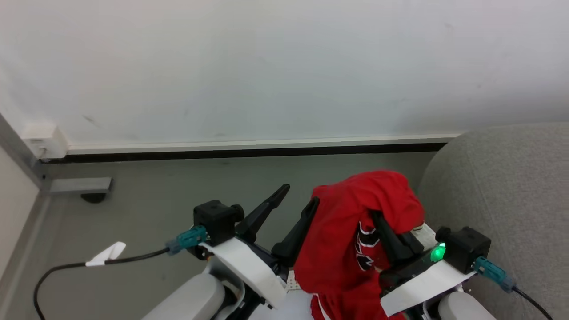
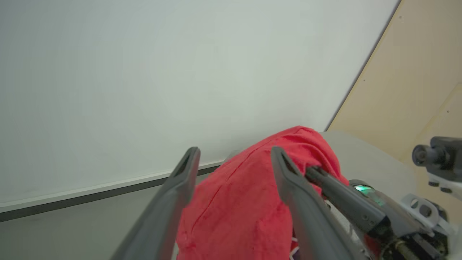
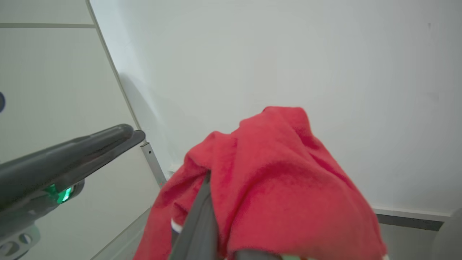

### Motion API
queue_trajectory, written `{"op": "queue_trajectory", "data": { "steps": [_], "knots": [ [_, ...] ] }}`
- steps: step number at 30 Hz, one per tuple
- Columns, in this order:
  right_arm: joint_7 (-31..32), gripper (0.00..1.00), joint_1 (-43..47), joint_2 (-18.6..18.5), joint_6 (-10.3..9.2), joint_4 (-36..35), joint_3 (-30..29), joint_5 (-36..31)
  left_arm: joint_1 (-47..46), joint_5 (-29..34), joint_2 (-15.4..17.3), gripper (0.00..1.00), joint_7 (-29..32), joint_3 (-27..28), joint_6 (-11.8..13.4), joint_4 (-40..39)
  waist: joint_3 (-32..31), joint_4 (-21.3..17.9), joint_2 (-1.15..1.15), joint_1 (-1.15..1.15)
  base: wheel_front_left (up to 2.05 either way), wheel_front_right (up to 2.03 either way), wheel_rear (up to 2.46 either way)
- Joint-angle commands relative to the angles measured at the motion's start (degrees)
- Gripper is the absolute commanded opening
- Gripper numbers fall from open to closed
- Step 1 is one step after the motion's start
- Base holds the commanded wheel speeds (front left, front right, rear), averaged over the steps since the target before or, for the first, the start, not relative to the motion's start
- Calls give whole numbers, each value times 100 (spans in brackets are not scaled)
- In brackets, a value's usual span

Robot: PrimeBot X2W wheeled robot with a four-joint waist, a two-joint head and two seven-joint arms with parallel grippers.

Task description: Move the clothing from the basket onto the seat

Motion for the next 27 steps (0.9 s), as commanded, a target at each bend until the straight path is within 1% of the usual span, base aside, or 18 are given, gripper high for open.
{"op": "queue_trajectory", "data": {
  "steps": [1,2,6,11,15,19,23,27],
  "knots": [
    [-21,0,57,-26,-12,-74,-144,-96,41,70,55,100,-57,-26,-53,-52,138,-316,0,0,0,0,0],
    [-21,0,57,-26,-12,-74,-144,-96,41,70,55,100,-57,-26,-53,-52,138,-316,0,0,0,0,0],
    [-21,0,86,-61,-12,-198,-465,-211,40,195,138,100,-130,-50,-126,-109,225,-699,0,0,0,0,0],
    [-20,0,116,-60,-12,-377,-796,-352,-36,344,213,100,-206,-74,-149,-163,342,-1173,0,0,0,0,0],
    [-21,0,155,-61,-12,-503,-992,-446,-81,463,247,100,-220,-104,-178,-198,414,-1511,0,0,0,0,0],
    [-21,0,204,-18,-12,-639,-1126,-535,-111,597,301,100,-249,-134,-155,-199,464,-1824,0,0,0,0,0],
    [-21,0,260,7,-12,-738,-1204,-612,-97,675,318,100,-246,-192,-128,-156,497,-2082,0,0,0,0,0],
    [-21,0,347,8,-12,-816,-1317,-643,-107,729,296,100,-263,-241,-145,-150,555,-2250,0,0,0,0,0]
  ]
}}
